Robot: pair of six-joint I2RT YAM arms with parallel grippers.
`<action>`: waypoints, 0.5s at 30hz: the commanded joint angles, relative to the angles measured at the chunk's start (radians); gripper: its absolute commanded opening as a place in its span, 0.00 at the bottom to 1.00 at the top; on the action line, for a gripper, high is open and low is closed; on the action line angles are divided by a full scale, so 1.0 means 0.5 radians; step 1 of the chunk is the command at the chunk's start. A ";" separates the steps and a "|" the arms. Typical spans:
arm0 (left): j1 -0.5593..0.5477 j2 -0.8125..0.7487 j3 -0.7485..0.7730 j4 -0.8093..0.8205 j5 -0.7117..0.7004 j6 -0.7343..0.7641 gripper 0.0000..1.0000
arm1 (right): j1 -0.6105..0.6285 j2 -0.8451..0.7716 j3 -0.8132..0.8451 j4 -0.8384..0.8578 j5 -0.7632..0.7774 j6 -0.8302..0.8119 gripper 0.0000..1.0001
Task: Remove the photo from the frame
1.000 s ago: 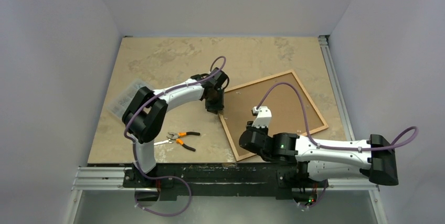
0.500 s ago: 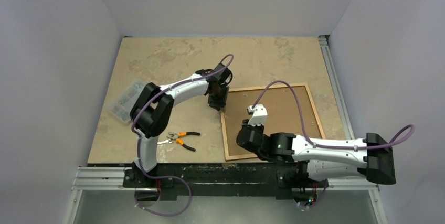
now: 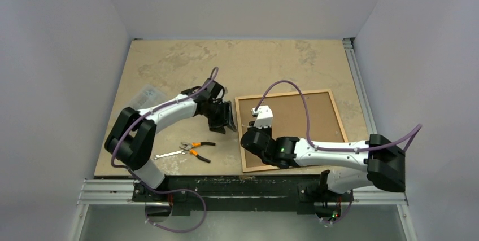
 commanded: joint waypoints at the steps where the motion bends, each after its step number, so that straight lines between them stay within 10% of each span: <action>1: -0.037 -0.150 -0.357 0.551 0.466 -0.290 0.50 | -0.049 0.039 0.079 0.209 0.064 -0.138 0.00; 15: -0.210 0.007 -0.499 0.583 0.286 -0.459 0.32 | -0.104 0.257 0.125 0.432 0.007 -0.224 0.00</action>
